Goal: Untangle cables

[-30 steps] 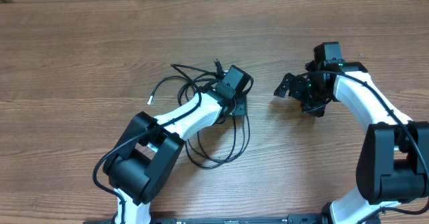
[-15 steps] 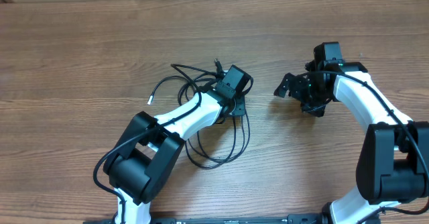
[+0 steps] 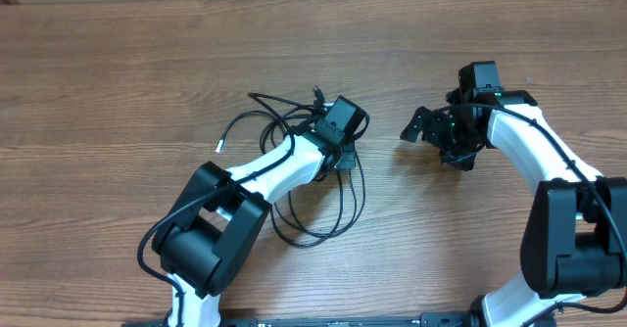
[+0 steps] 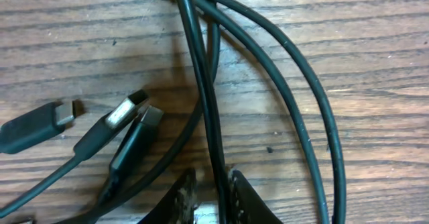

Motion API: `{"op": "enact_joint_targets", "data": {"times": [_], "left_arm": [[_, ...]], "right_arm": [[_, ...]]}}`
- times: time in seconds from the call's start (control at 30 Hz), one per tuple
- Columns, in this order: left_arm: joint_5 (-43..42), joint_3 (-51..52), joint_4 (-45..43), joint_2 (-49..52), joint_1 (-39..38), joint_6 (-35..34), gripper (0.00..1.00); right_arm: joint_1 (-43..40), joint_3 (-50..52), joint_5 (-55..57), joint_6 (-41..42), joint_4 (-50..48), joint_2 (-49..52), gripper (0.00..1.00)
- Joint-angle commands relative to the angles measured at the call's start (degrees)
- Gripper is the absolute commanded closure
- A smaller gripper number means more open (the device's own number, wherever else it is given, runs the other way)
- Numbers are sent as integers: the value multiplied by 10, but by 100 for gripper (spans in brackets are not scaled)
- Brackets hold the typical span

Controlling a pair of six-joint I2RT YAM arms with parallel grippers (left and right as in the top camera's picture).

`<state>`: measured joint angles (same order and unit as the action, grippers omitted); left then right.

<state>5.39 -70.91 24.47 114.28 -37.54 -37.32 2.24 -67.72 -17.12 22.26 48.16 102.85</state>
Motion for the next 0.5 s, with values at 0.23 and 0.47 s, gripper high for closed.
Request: {"op": "enact_joint_targets", "data": {"times": [0.23,0.47], "left_arm": [[35,-49,220,0,13,1,95],[38,-49,232,0,24,1,70]], "right_arm": [[-1,-6,4,-2,0,-12,0],[-1,-6,4,-2,0,-12,0]]}}
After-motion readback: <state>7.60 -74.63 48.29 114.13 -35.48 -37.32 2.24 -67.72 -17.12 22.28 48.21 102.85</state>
